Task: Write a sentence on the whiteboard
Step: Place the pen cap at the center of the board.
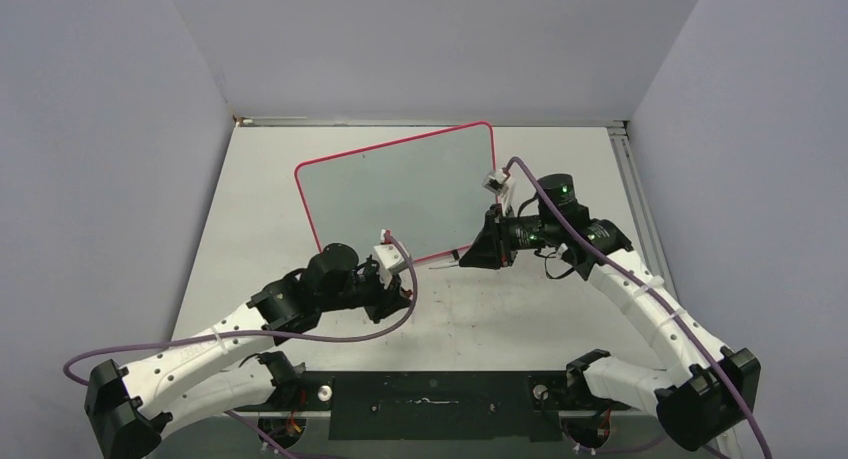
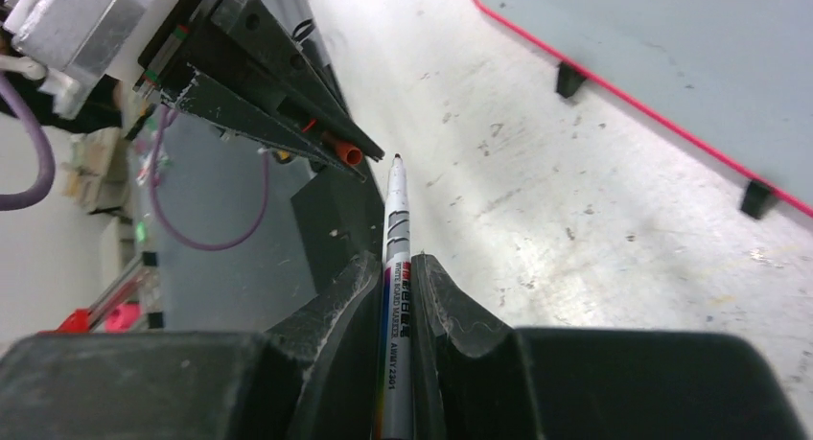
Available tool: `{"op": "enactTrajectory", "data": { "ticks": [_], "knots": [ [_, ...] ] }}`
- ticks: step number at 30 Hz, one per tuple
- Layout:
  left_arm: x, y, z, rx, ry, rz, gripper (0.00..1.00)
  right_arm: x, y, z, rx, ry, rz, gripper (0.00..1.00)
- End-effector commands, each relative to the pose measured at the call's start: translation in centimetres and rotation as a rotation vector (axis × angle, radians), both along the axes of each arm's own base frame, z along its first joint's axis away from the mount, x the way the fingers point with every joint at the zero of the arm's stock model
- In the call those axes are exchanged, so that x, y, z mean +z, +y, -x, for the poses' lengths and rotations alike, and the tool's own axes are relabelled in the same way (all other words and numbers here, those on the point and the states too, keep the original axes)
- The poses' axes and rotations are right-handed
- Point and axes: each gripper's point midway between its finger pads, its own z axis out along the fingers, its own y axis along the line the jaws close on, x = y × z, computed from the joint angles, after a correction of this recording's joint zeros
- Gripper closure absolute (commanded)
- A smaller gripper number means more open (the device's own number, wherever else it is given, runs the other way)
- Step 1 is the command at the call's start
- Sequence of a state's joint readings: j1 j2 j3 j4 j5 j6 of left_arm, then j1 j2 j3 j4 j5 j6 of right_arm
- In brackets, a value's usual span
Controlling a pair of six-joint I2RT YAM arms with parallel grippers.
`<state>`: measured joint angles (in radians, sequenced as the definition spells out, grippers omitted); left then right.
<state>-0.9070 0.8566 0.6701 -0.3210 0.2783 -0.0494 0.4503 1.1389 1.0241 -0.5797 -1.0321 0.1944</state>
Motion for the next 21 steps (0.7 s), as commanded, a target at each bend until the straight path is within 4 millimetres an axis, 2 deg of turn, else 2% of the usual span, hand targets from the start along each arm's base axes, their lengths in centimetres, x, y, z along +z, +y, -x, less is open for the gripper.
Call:
{"op": "enactTrajectory", "data": {
  "ticks": [1, 3, 8, 12, 15, 21],
  "knots": [
    [-0.7, -1.2, -0.8, 0.208, 0.167, 0.081, 1.00, 2.0, -0.1, -2.8, -0.183, -0.176, -0.058, 0.95],
    [-2.0, -1.8, -0.6, 0.271, 0.204, 0.077, 1.00, 2.1, -0.2, -3.3, -0.245, -0.210, -0.076, 0.95],
    [-5.4, -2.6, -1.0, 0.397, 0.276, 0.088, 0.95, 1.2, 0.5, -3.1, -0.276, -0.235, -0.049, 0.95],
    [-8.1, -2.0, -1.9, 0.491, 0.290, 0.075, 0.91, 1.1, 0.7, -3.3, -0.334, -0.267, -0.034, 0.95],
    [-9.3, -1.4, -2.5, 0.548, 0.269, 0.036, 0.86, 1.1, 0.7, -3.2, -0.368, -0.282, -0.042, 0.95],
    [-11.8, -0.3, -3.0, 0.624, 0.217, -0.087, 0.84, 0.8, 0.7, -3.3, -0.394, -0.275, -0.052, 0.95]
  ]
}}
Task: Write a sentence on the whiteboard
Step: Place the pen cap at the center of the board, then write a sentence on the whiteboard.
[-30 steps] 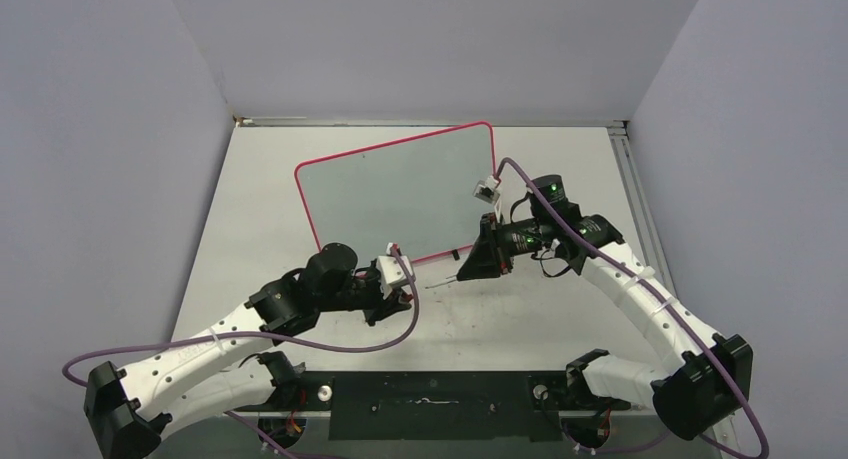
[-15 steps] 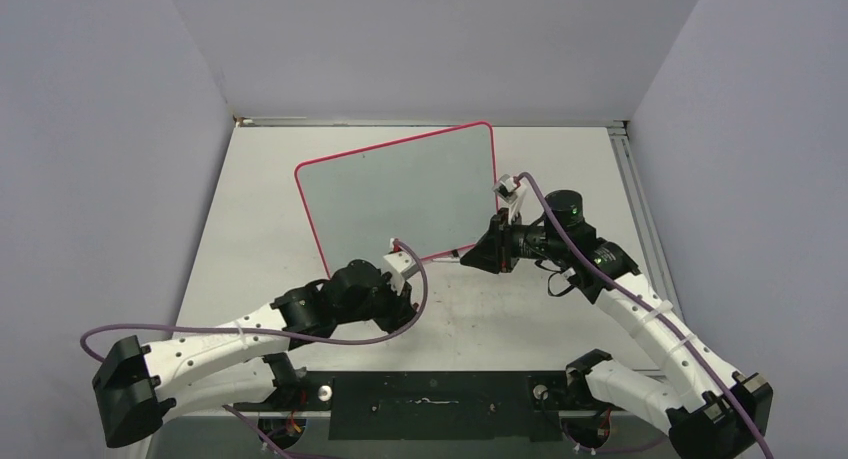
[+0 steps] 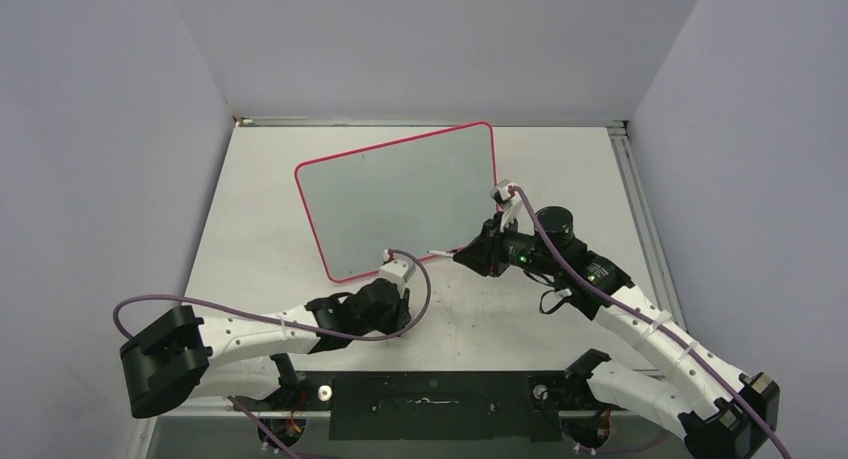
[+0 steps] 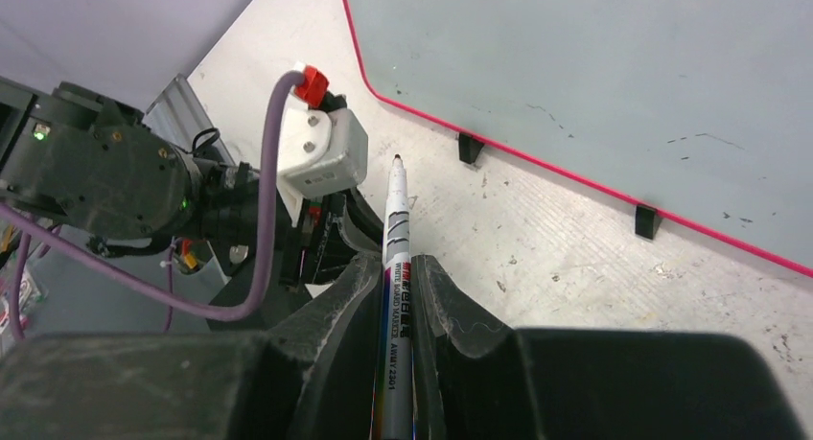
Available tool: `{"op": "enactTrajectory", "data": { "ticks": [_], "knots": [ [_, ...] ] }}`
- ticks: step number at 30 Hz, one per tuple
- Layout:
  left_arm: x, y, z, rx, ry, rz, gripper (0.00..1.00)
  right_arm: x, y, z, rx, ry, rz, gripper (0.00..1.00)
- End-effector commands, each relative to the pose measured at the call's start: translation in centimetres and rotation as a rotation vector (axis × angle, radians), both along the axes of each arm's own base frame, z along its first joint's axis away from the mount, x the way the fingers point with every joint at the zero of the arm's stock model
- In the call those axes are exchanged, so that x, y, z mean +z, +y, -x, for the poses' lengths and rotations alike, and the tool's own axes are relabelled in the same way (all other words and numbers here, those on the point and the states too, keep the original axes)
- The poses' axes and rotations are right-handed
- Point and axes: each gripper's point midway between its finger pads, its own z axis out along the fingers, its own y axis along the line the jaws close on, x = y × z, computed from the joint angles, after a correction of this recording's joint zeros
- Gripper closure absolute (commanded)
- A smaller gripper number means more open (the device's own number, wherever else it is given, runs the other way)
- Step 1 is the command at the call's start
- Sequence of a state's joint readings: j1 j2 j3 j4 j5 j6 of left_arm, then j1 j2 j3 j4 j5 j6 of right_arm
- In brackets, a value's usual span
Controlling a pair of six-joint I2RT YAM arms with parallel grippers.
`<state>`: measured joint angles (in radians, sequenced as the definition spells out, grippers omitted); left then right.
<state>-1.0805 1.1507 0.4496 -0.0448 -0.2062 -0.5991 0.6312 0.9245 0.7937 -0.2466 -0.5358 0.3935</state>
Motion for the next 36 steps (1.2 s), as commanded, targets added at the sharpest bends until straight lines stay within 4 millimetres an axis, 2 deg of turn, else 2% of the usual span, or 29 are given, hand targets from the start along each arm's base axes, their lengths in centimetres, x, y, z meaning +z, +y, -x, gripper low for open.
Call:
{"op": "enactTrajectory", "data": {
  "ticks": [1, 7, 9, 12, 17, 24, 31, 36],
  "knots": [
    [0.3, -0.2, -1.7, 0.091, -0.068, -0.037, 0.83, 1.8, 0.1, -1.3, -0.063, -0.069, -0.056, 0.95],
    [-0.8, -0.3, -1.4, 0.093, -0.056, -0.059, 0.63, 1.5, -0.3, -1.8, -0.100, -0.074, -0.038, 0.95],
    [-0.5, -0.4, -1.3, 0.091, -0.055, -0.042, 0.54, 1.6, -0.6, -2.0, -0.128, -0.086, -0.031, 0.95],
    [1.1, -0.8, -1.4, 0.086, -0.071, 0.001, 0.42, 2.0, -1.2, -2.3, -0.162, -0.108, -0.032, 0.95],
    [5.5, -0.7, -1.3, 0.032, -0.110, 0.014, 0.32, 2.3, -1.9, -2.6, -0.211, -0.133, -0.032, 0.95],
    [11.8, 1.5, -2.7, 0.001, -0.094, 0.056, 0.31, 2.9, -2.7, -2.9, -0.259, -0.165, -0.047, 0.95],
    [18.6, 6.5, -6.6, 0.048, -0.187, 0.031, 0.28, 3.5, -2.6, -2.9, -0.269, -0.183, -0.069, 0.95],
    [23.1, 11.5, -11.1, 0.180, -0.291, 0.056, 0.28, 3.7, -0.7, -2.9, -0.230, -0.212, -0.088, 0.95]
  ]
}}
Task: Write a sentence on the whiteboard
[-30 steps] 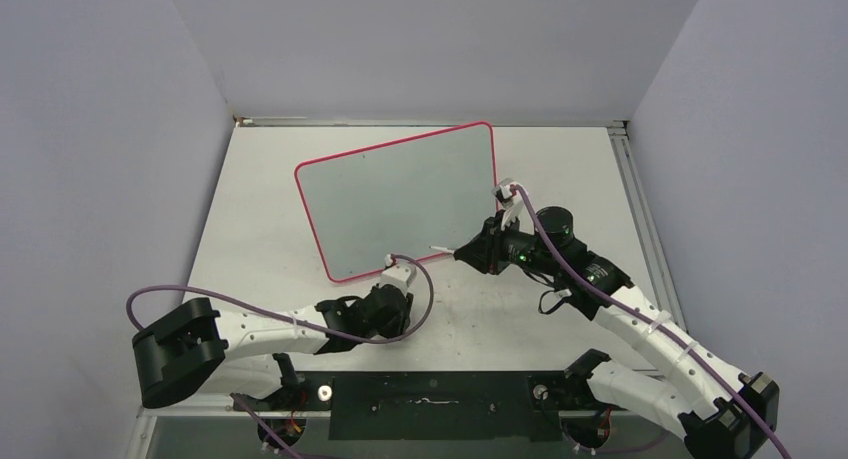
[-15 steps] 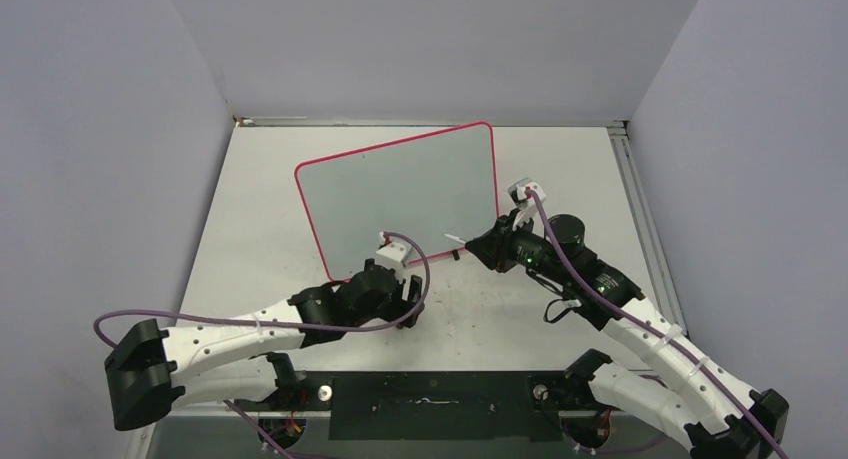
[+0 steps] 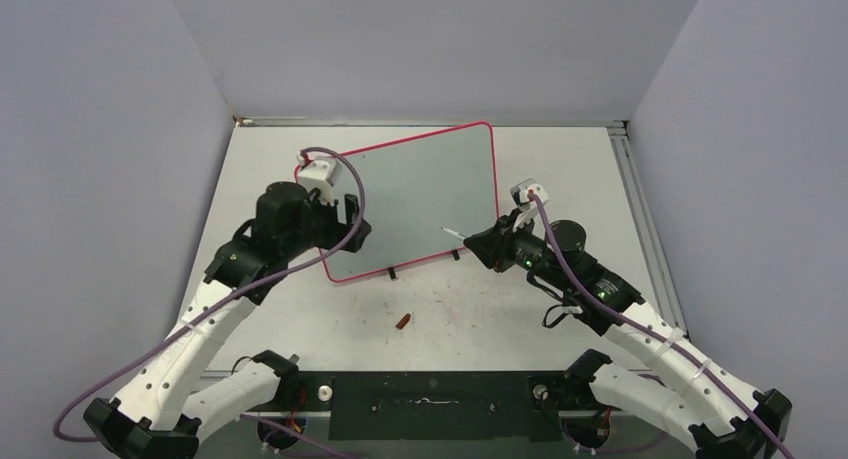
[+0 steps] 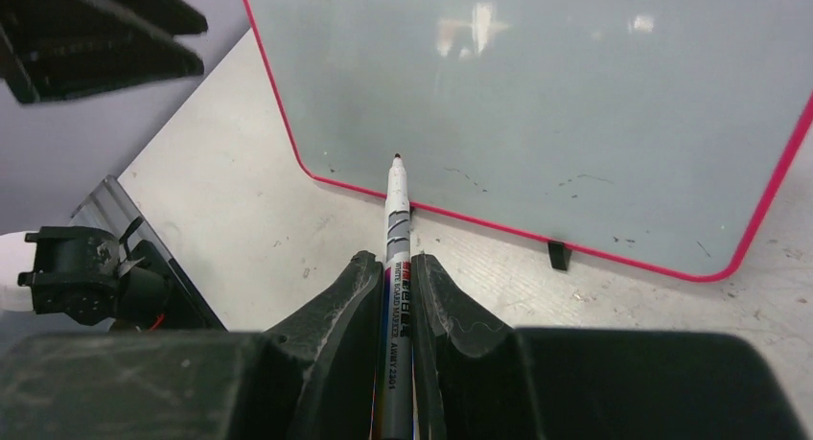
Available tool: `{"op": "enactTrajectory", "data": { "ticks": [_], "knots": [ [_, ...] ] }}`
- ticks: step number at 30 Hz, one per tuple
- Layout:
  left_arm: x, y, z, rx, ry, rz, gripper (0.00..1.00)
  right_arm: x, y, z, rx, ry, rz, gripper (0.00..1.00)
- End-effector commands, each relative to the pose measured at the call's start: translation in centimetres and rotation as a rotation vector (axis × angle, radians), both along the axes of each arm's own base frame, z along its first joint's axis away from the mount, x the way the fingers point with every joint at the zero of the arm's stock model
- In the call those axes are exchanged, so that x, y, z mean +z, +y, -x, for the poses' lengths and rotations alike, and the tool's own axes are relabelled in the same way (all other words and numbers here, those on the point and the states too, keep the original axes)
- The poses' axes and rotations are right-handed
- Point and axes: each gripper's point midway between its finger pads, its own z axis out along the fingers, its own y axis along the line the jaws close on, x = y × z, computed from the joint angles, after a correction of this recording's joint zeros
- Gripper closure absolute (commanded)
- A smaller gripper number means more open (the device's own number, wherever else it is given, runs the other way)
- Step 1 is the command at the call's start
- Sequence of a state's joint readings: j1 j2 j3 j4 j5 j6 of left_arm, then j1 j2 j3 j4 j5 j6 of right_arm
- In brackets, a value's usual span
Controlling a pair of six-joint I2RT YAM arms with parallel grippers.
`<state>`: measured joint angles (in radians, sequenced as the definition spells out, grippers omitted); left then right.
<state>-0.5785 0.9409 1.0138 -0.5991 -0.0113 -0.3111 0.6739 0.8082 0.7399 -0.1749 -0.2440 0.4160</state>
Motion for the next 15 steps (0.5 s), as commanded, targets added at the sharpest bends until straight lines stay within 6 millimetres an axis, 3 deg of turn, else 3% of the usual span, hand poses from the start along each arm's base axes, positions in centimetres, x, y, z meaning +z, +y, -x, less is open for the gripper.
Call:
{"op": "enactTrajectory", "data": {
  "ticks": [1, 6, 11, 15],
  "knots": [
    [4.2, 3.8, -2.6, 0.033, -0.112, 0.015, 0.27, 2.0, 2.4, -0.6, 0.017, -0.089, -0.061, 0.95],
    [5.9, 6.3, -5.5, 0.062, -0.175, 0.157, 0.25, 2.5, 7.4, -0.1, 0.090, -0.153, -0.024, 0.95],
    [4.6, 9.3, -6.8, 0.088, -0.166, 0.192, 0.25, 3.1, 11.7, -0.2, 0.178, -0.204, -0.030, 0.95],
    [4.7, 10.6, -7.1, 0.066, -0.195, 0.234, 0.25, 4.2, 14.5, -1.2, 0.227, -0.239, -0.041, 0.95]
  ]
}}
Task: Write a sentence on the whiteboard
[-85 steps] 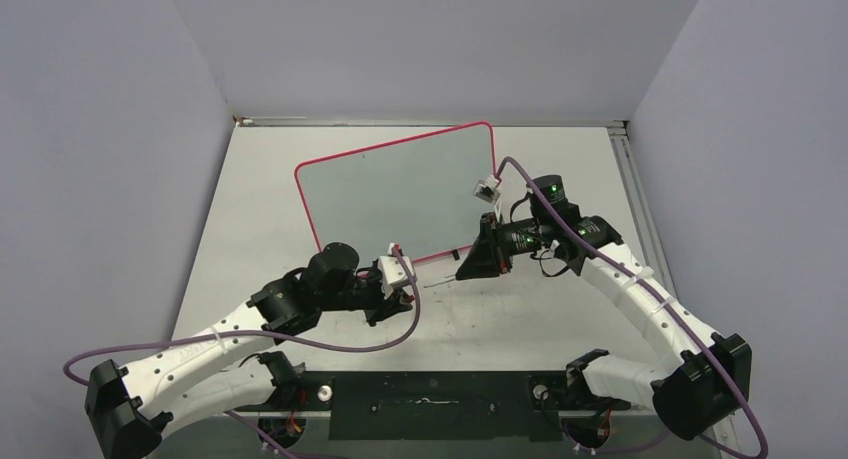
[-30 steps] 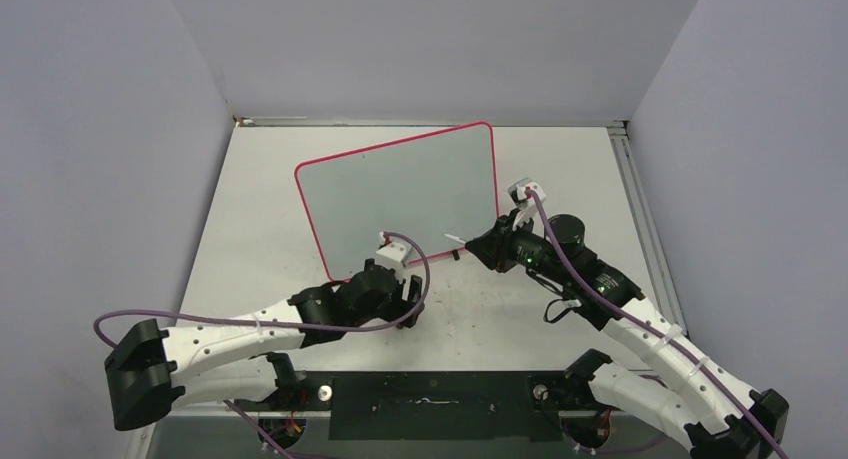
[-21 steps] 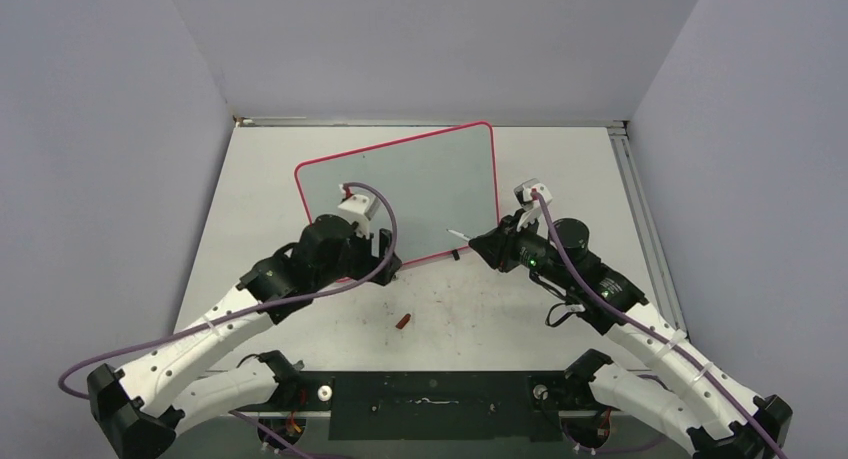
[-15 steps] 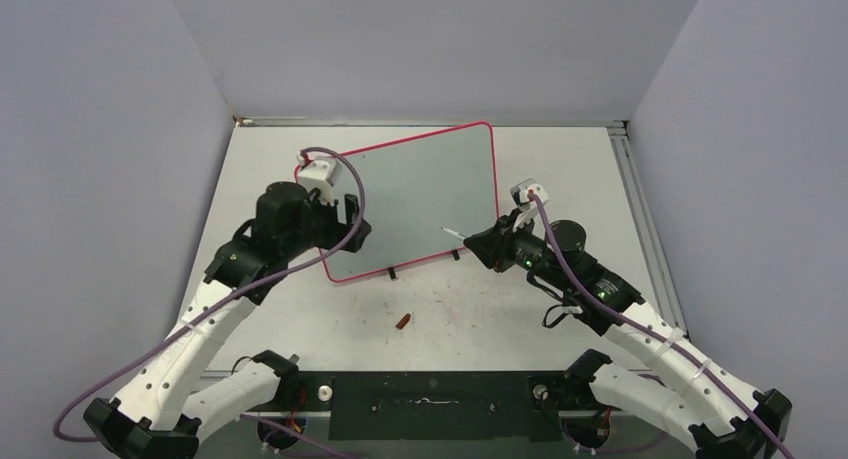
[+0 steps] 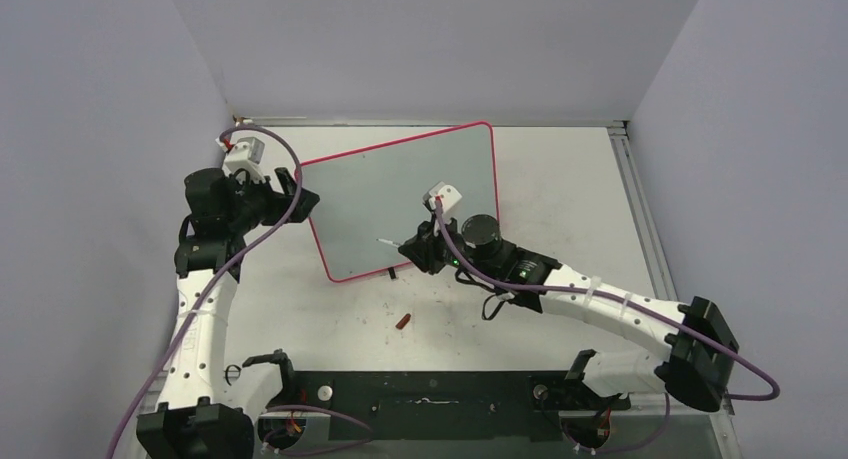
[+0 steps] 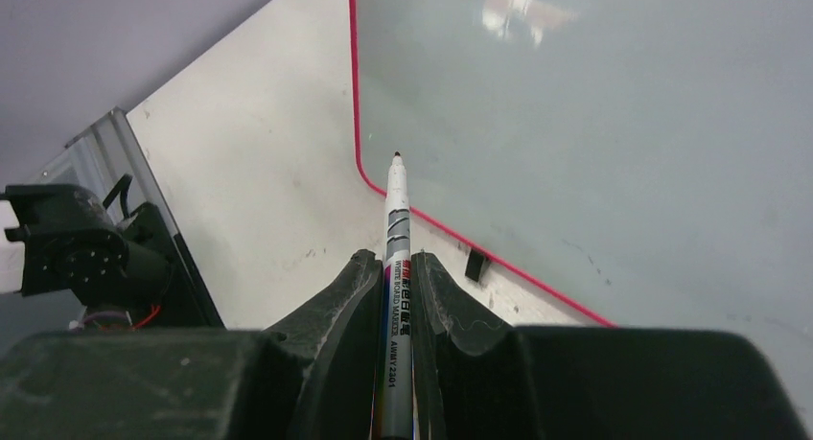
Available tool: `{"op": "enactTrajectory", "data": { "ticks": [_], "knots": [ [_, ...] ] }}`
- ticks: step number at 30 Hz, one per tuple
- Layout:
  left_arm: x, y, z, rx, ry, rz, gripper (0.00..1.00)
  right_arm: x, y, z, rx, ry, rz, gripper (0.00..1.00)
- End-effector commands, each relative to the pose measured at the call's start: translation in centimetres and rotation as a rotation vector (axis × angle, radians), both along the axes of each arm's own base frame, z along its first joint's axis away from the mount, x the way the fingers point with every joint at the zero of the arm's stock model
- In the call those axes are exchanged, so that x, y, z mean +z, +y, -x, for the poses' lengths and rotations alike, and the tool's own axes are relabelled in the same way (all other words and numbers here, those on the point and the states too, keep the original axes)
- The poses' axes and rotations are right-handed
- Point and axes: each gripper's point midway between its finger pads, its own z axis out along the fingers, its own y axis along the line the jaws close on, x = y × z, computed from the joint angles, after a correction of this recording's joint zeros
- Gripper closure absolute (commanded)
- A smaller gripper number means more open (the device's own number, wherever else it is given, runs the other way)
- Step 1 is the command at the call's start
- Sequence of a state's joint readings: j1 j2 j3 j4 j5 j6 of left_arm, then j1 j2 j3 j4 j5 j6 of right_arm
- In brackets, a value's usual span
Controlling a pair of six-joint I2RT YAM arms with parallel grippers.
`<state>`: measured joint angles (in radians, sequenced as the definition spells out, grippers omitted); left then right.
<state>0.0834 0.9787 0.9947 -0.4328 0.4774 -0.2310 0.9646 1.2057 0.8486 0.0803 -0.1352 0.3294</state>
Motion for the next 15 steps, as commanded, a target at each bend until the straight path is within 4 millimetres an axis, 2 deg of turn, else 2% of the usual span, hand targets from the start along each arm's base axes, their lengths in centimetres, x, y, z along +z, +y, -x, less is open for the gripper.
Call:
{"op": "enactTrajectory", "data": {
  "ticks": [1, 6, 15],
  "knots": [
    [2.4, -0.3, -0.6, -0.119, -0.134, 0.042, 0.25, 7.1, 3.6, -1.9, 0.044, -0.166, -0.152, 0.95],
    [2.3, -0.1, -1.9, -0.165, -0.173, 0.057, 0.26, 7.5, 6.2, -3.1, 0.082, -0.185, -0.146, 0.95],
    [1.8, 1.1, -4.0, -0.194, -0.197, 0.115, 0.41, 7.9, 9.3, -4.9, 0.101, -0.216, -0.140, 0.95]
  ]
}}
